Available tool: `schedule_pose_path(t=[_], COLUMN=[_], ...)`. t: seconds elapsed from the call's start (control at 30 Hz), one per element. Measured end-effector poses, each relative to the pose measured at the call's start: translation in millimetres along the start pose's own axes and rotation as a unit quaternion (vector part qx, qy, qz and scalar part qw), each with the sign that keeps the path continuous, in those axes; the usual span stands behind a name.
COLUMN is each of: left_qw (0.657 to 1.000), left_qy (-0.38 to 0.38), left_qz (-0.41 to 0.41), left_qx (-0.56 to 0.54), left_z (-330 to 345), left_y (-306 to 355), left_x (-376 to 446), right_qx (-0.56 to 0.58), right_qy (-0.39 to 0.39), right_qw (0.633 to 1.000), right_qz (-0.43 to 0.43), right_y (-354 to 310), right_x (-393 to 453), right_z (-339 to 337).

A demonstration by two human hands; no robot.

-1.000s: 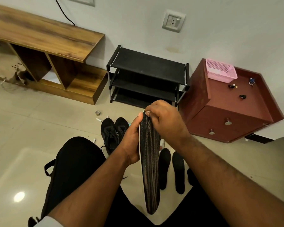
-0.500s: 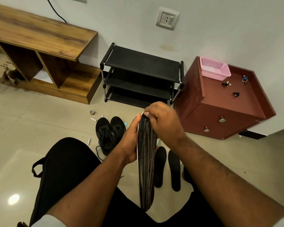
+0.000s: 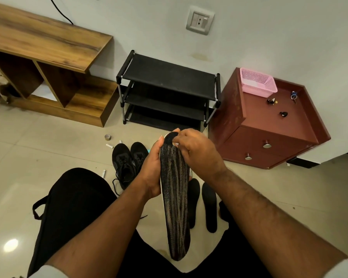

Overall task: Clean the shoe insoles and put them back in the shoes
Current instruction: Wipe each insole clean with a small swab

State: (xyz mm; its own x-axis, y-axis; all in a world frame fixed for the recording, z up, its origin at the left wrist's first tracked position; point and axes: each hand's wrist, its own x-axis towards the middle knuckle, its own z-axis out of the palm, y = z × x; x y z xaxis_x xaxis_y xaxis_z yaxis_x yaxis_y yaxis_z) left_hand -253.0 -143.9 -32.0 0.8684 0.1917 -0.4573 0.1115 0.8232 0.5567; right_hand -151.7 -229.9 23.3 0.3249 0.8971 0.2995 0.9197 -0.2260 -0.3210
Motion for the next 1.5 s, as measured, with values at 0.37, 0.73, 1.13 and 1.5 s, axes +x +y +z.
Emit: schedule_pose_path(t=[0.37,0.73,1.13,1.5], left_qw=[0.997,0.996,0.999,0.999], left_qy=[-0.034,-0.071,-0.040,-0.033], left_qz=[0.057,0.048,0.014,0.018], left_qx=[0.028,0.020,0.030,0.034], left_z=[-0.8,7.4,13.8,13.3], left_y=[6.6,6.5,3.0,3.5], left_x=[-0.2,-6.4,-9.7,-8.6], right_qx=[-0.015,-0.036,0.023,0.041], right_qy=[-0.005,0.009,0.064,0.070], right_qw=[1.000,0.998,0.998,0.996], right_qz=[-0.027,-0.044,-0.007,0.040], right_y=[4.6,6.2,6.3,8.7], right_x=[0.1,-2.7,2.4,-1.0], right_z=[-13.5,-24.5,-19.9,-16.8])
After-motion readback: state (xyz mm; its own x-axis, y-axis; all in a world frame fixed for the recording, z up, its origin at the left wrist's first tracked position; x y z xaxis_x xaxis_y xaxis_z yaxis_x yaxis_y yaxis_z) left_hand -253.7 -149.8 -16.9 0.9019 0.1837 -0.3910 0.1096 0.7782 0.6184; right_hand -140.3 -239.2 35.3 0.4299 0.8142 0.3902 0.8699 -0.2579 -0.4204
